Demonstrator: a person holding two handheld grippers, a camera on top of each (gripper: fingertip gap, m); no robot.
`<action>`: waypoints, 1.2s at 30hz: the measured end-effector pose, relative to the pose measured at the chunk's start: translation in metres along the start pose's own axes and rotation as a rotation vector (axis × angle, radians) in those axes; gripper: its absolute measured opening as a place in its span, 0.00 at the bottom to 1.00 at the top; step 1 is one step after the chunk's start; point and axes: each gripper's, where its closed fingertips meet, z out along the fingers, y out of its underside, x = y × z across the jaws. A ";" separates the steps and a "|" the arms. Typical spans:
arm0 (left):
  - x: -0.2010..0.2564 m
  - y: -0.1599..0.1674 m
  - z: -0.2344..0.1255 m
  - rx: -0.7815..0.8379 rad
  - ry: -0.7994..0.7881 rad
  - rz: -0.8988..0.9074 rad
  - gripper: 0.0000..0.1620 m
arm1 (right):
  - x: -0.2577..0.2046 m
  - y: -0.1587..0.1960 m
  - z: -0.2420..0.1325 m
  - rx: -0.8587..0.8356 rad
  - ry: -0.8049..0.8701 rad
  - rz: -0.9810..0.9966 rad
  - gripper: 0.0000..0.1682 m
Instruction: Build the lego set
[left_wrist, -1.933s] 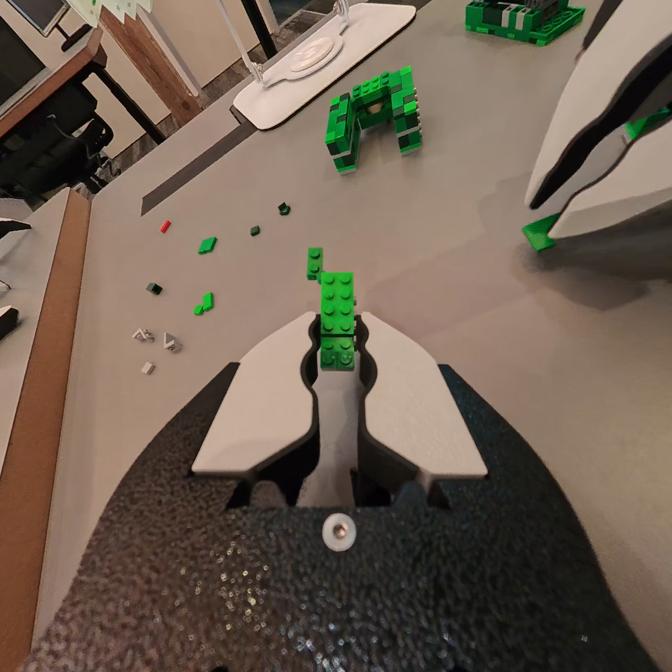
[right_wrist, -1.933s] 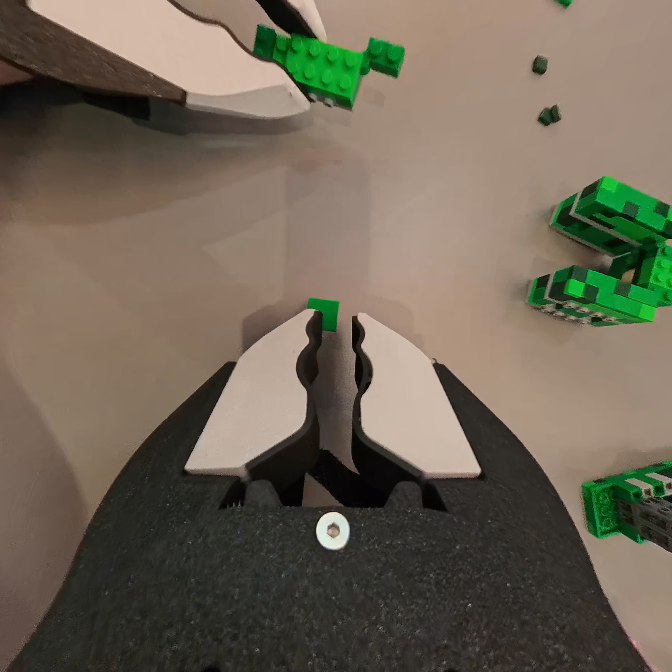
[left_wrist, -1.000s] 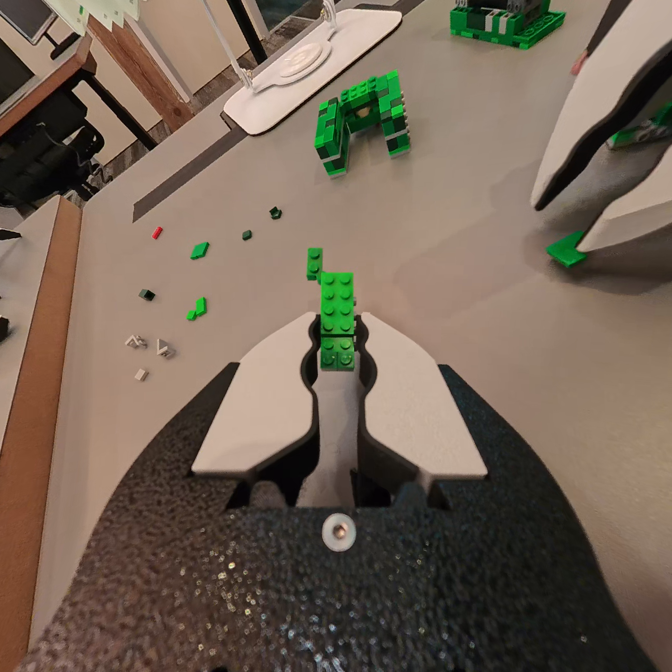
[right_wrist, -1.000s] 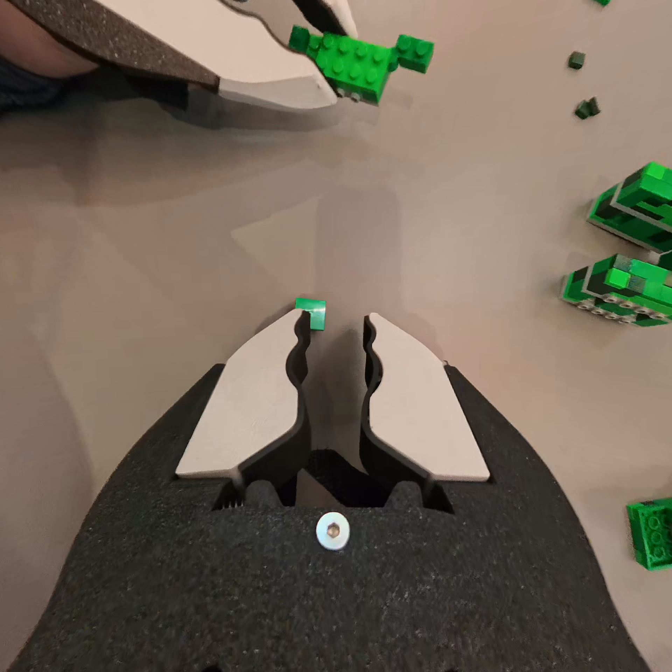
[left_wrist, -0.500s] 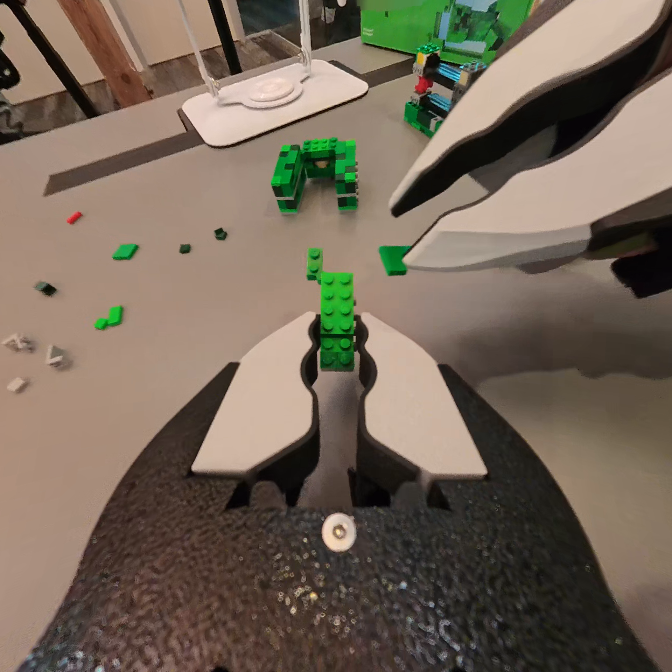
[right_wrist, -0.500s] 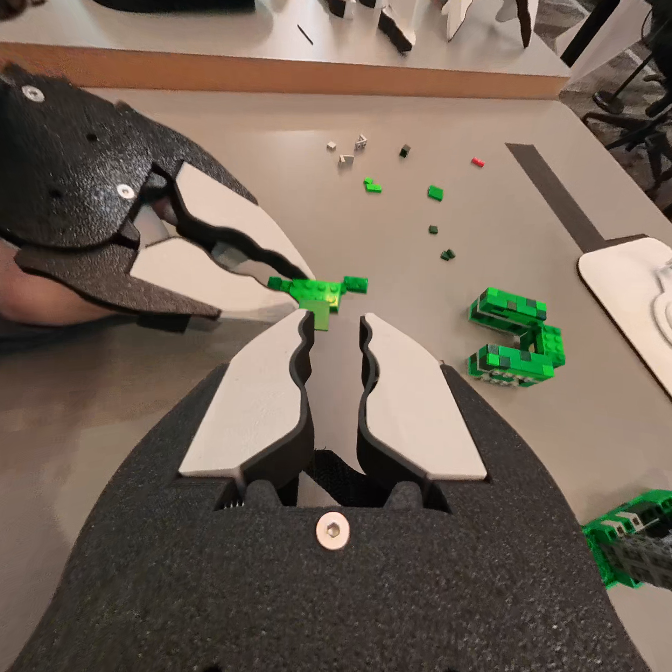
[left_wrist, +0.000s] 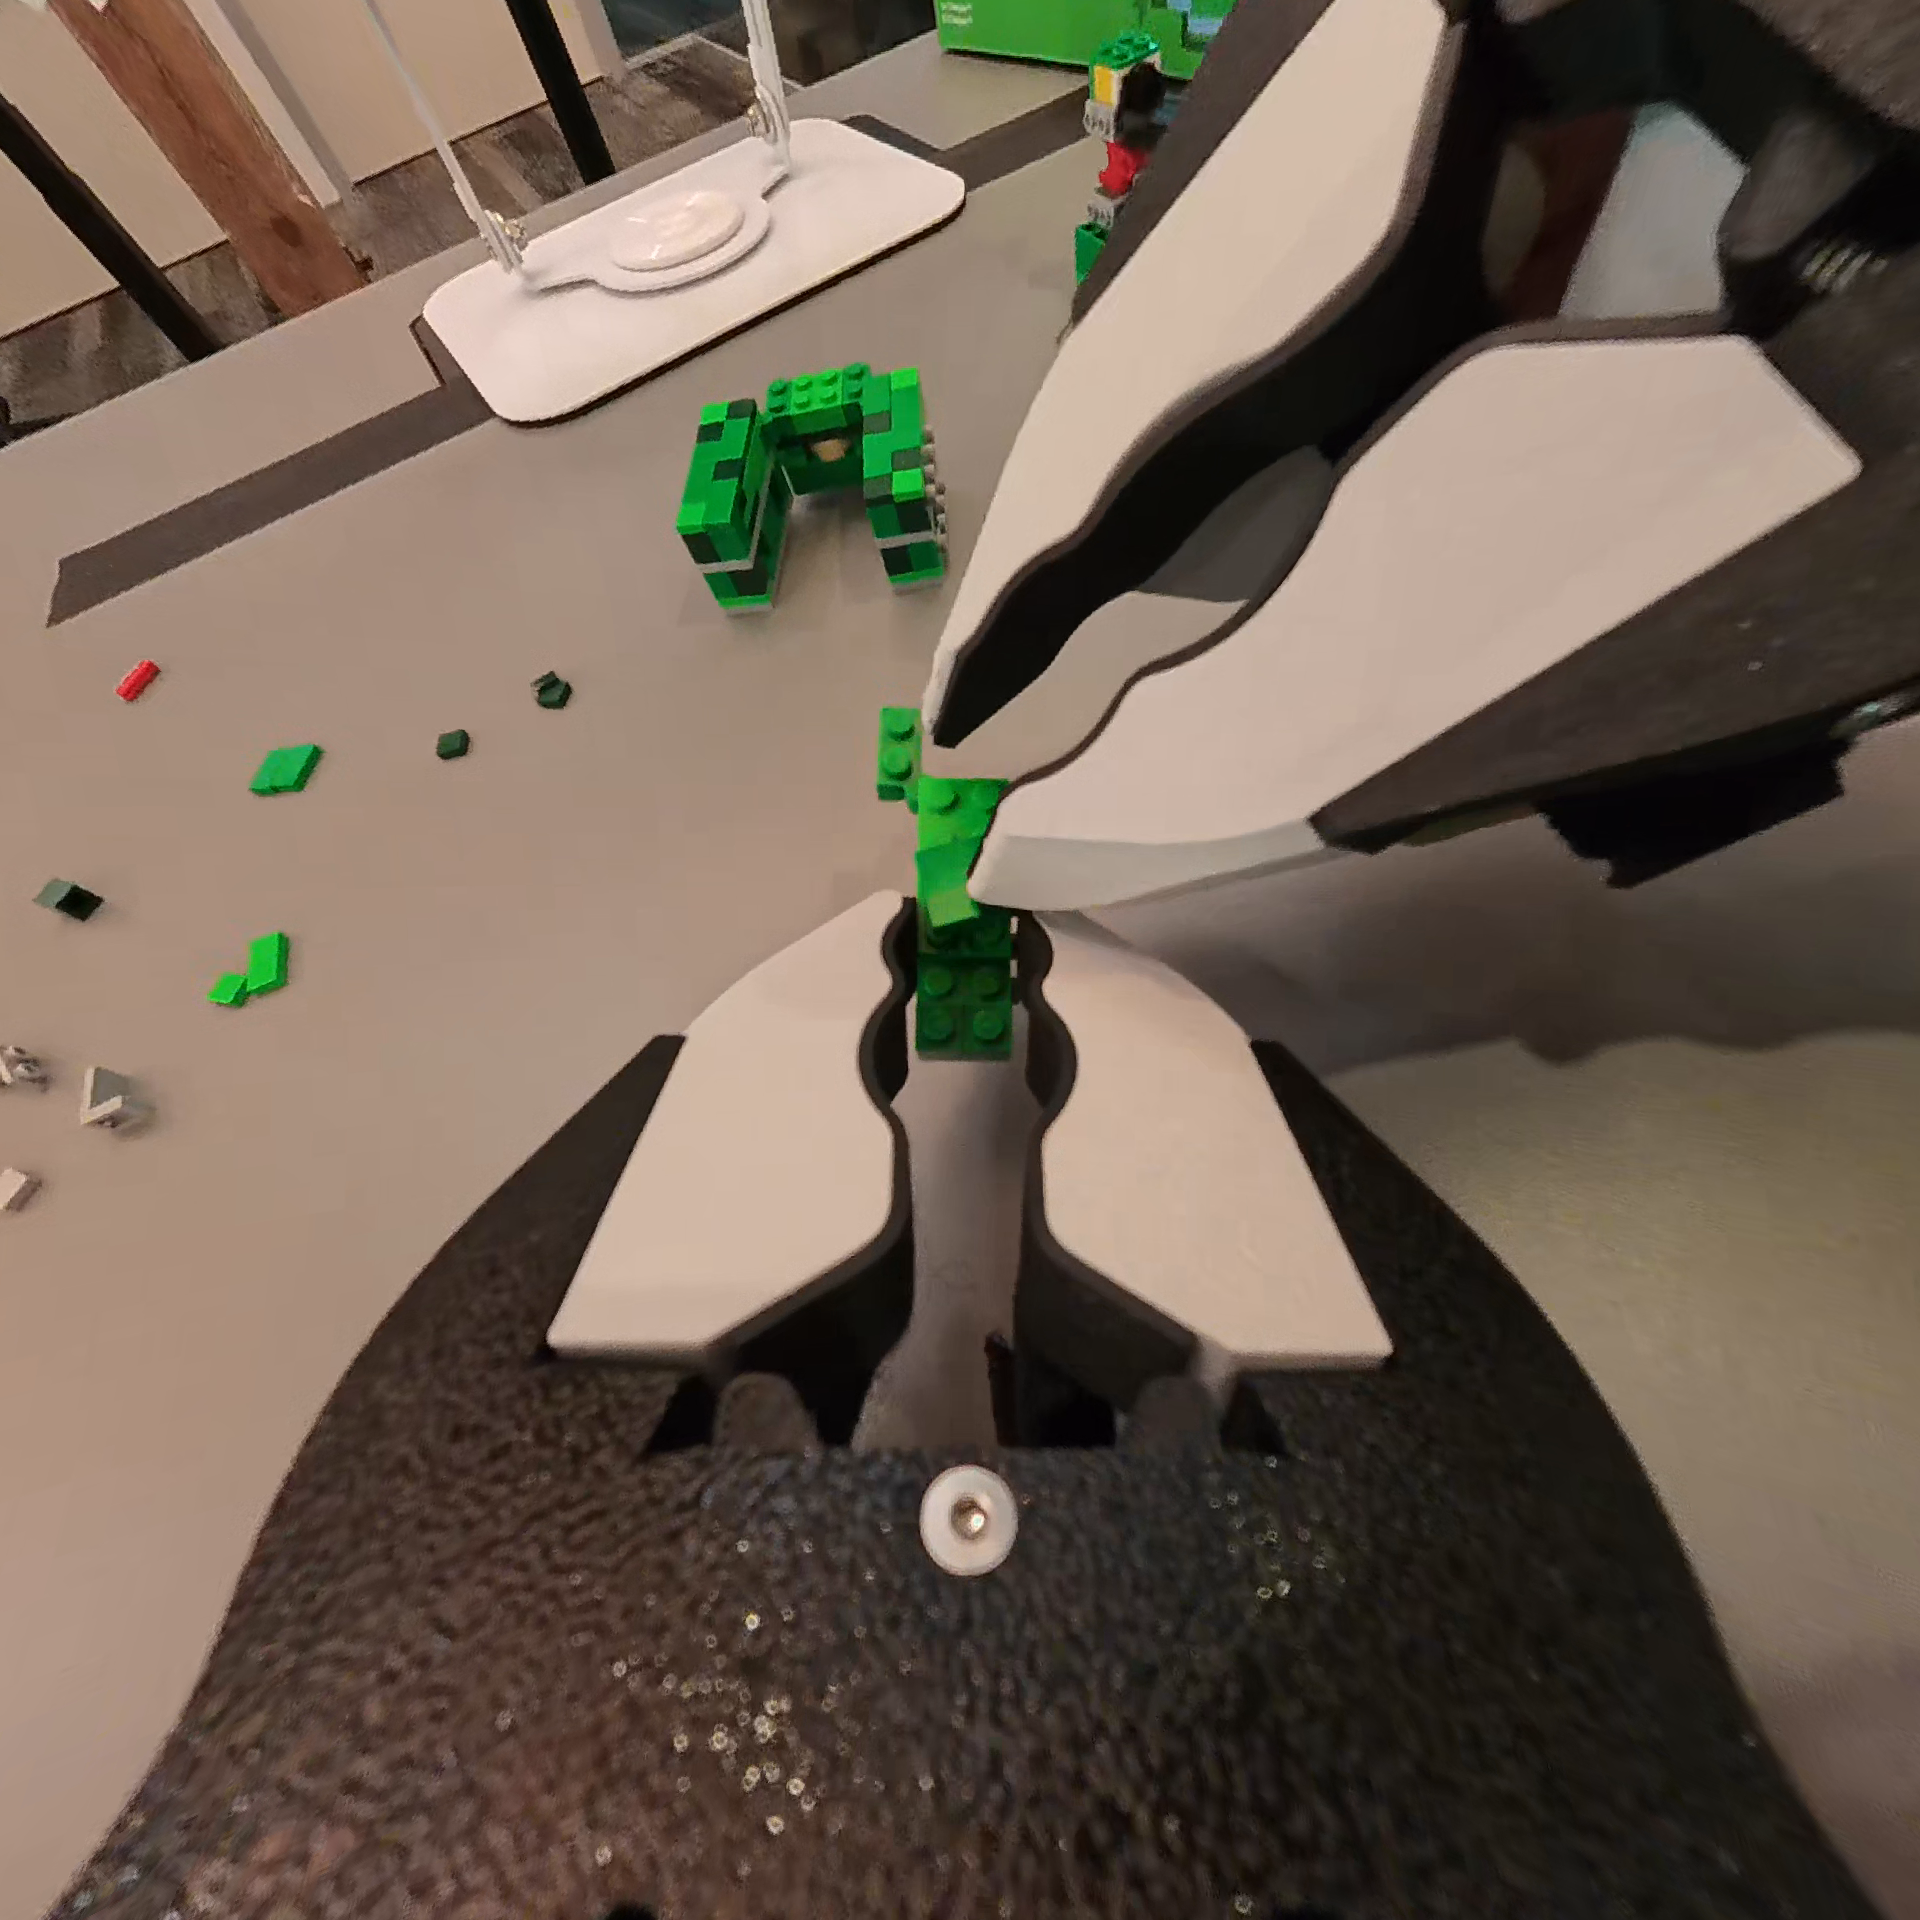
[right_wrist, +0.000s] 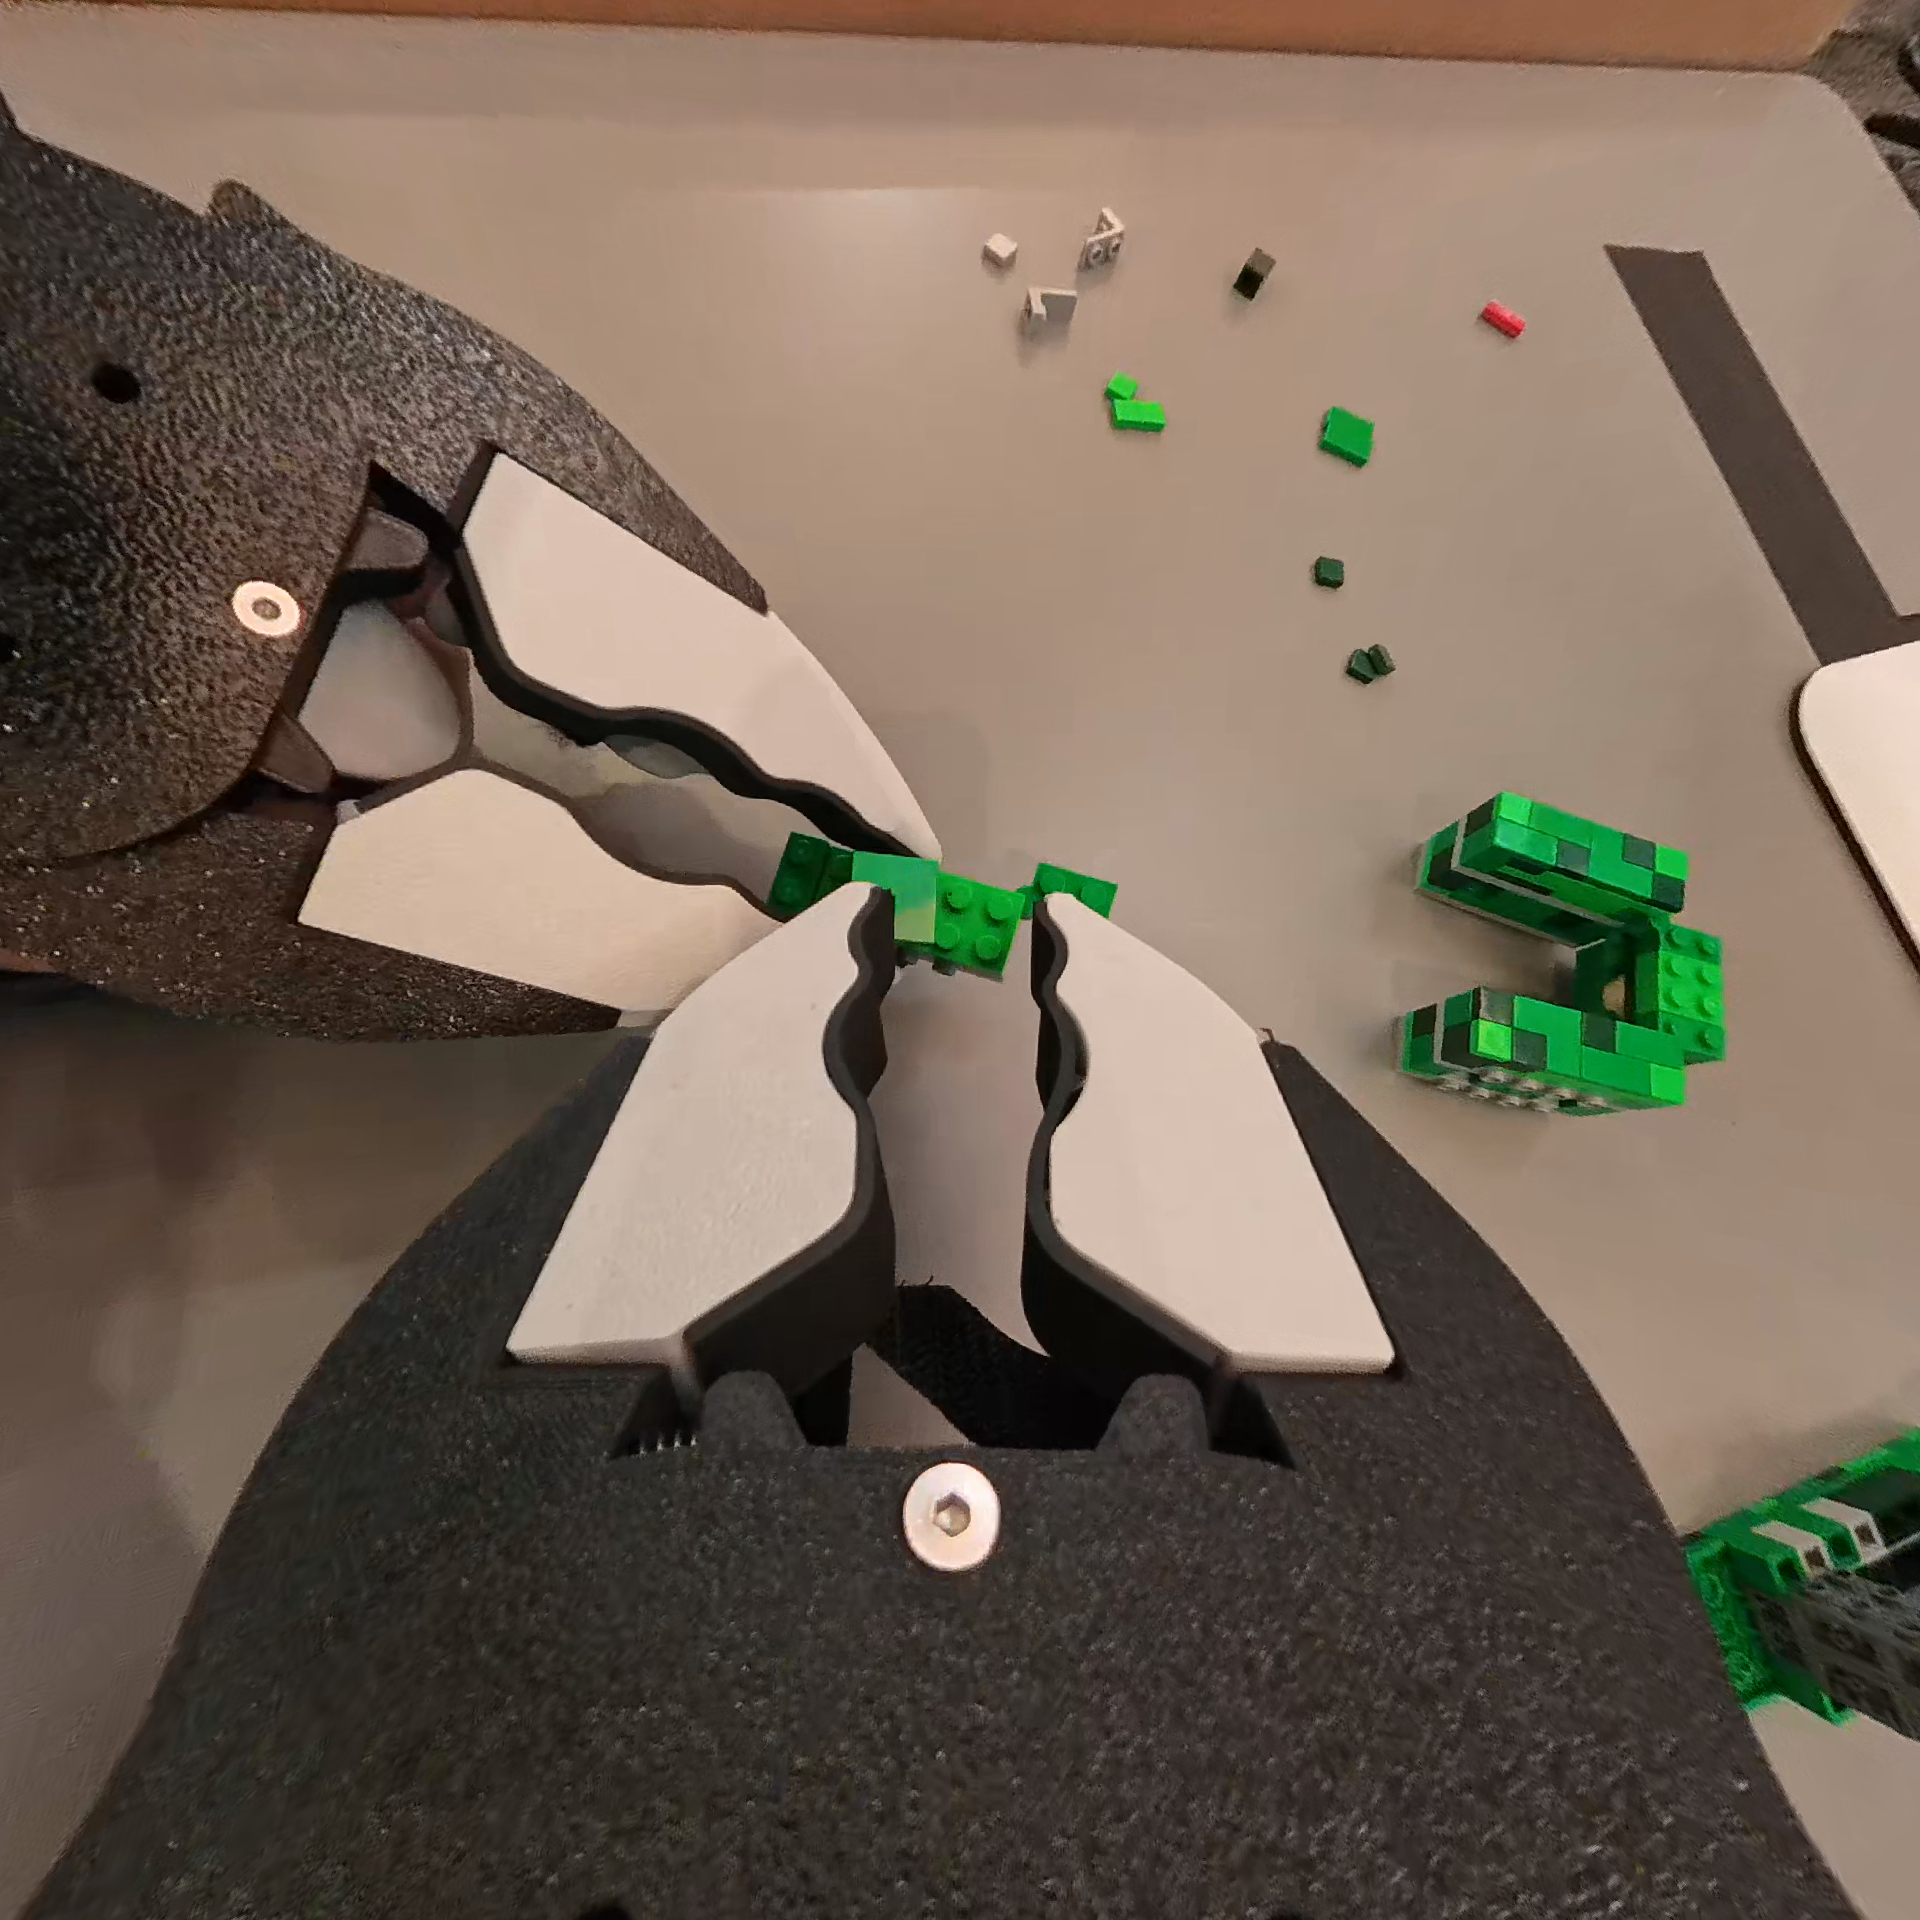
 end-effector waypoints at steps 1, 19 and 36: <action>0.000 0.000 0.000 0.003 0.005 -0.006 0.11 | 0.000 0.000 0.000 -0.004 -0.003 -0.003 0.15; 0.002 -0.001 0.000 0.025 0.042 -0.014 0.11 | -0.002 -0.001 -0.004 -0.041 -0.101 -0.054 0.18; 0.007 0.000 0.001 0.008 0.049 0.054 0.11 | 0.001 0.008 -0.001 -0.114 -0.088 -0.104 0.17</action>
